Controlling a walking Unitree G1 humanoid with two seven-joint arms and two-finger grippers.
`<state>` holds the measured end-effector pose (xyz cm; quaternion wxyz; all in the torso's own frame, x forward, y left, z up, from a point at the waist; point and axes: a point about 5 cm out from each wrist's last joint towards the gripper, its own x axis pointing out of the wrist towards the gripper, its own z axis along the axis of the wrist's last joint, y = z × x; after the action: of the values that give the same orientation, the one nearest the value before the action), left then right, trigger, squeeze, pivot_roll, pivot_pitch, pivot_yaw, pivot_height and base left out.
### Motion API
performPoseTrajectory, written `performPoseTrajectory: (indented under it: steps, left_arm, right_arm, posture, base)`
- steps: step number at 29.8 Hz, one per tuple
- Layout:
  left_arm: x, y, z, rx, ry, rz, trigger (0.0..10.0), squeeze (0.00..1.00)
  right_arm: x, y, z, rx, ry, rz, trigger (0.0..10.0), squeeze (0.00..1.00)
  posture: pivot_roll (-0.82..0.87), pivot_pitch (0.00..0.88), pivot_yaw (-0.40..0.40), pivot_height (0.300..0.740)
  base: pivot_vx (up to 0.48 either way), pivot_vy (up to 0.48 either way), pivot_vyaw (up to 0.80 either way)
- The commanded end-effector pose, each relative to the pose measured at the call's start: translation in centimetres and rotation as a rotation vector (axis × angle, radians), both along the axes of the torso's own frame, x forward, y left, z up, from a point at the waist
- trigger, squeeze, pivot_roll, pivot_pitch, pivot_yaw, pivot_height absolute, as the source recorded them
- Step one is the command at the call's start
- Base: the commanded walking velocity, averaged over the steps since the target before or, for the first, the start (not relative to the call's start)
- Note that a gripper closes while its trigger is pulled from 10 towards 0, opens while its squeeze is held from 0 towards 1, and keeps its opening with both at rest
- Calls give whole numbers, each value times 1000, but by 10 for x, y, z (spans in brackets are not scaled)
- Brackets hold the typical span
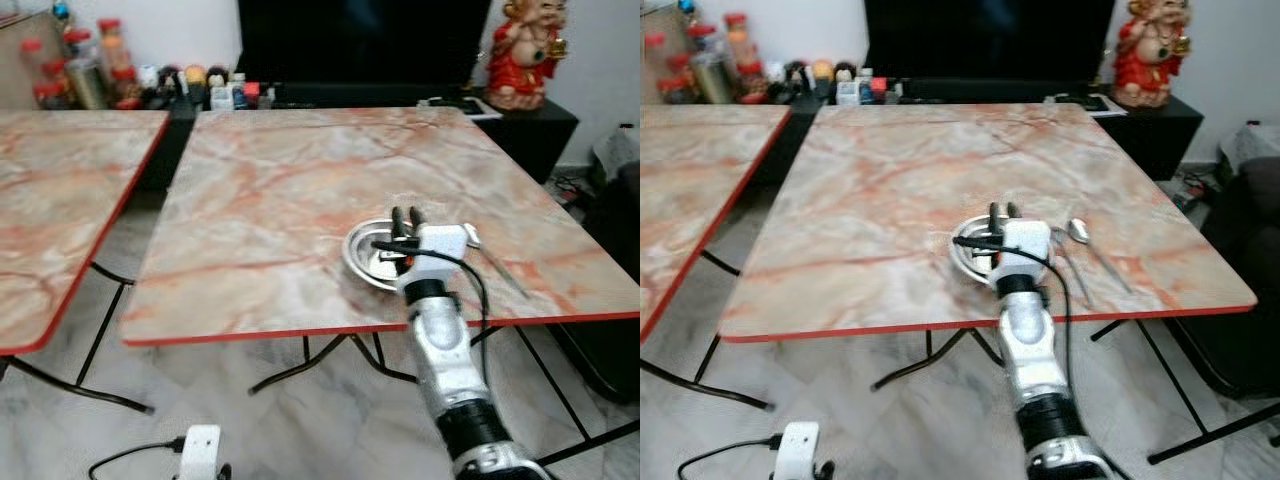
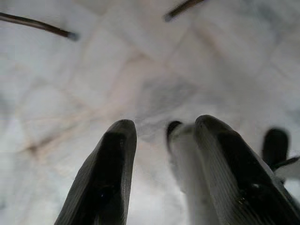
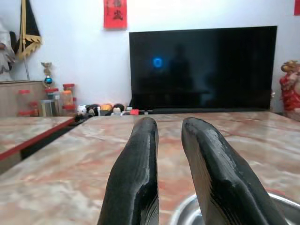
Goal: Setting the table
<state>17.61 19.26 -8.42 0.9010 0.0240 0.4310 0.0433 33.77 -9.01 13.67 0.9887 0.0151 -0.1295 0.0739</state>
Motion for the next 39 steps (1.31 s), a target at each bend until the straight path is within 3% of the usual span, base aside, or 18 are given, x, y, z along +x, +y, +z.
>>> performPoseTrajectory:
  steps: [1, 28, 39]
  left_arm:
    - [1, -9, -1, -21, -1, -2, 10000, 0]
    - [2, -10, -1, -21, -1, 4, 10000, 0]
    - [1, -8, -1, -19, -1, 5, 10000, 0]
  right_arm:
    - [2, -11, 1, -5, 1, -28, 10000, 0]
    - [3, -9, -7, -25, 34, 4, 10000, 0]
    - [0, -17, -25, -62, 101, 4, 10000, 0]
  posture:
    - [-21, 0, -26, 701]
    - [-23, 0, -36, 701]
    - [-17, 0, -38, 701]
  base:
    - [0, 382, 0]
    - [0, 383, 0]
    - [0, 381, 0]
